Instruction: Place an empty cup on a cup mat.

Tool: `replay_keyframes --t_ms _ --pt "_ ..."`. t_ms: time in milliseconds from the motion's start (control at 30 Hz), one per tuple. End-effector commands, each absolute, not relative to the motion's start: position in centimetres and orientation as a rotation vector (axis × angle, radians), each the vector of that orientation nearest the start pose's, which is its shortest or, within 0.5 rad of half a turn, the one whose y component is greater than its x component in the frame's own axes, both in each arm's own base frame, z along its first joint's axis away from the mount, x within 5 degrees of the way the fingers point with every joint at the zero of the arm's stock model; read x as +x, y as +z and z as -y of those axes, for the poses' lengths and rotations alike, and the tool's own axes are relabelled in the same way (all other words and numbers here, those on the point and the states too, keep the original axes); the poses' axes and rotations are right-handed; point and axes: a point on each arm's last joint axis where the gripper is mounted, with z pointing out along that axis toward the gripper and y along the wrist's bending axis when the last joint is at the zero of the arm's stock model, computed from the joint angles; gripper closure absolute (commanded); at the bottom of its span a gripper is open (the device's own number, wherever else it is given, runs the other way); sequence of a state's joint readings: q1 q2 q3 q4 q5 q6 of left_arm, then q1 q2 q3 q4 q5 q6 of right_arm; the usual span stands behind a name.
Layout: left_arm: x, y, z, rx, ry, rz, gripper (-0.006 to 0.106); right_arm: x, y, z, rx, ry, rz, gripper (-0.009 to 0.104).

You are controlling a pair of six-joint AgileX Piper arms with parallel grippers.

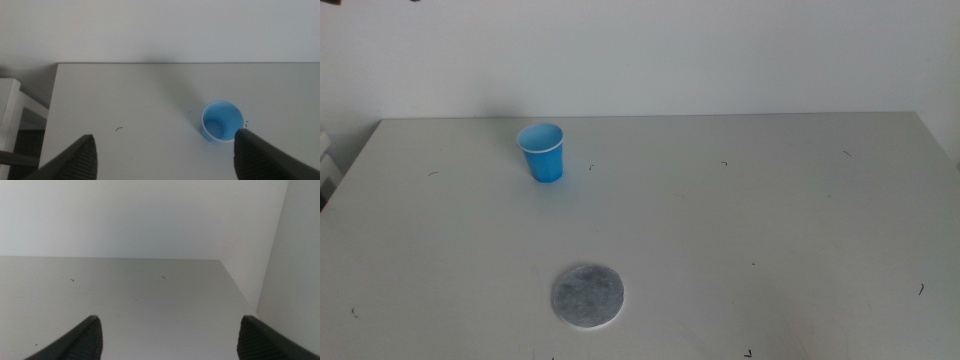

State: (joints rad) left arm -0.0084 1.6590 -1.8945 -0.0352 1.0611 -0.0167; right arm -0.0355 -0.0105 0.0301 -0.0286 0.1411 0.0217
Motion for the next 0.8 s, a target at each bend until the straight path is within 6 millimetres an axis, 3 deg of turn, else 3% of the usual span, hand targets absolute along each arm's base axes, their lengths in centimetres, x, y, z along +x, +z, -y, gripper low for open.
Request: replay_keyframes --t_ms 0,333,767 --pt "36.2 46.0 0.8 -0.016 -0.076 -2.222 -0.005 5.4 20.2 0.2 0.009 -0.050 -1.534 0.001" --pt "42.4 41.3 1.9 -0.021 -0.209 -2.347 -0.005 5.4 20.2 0.2 0.009 -0.050 -1.534 0.001" --pt "47.3 32.2 6.0 0.077 -0.201 -2.523 -0.005 5.4 20.2 0.2 0.009 -0.050 -1.534 0.001"
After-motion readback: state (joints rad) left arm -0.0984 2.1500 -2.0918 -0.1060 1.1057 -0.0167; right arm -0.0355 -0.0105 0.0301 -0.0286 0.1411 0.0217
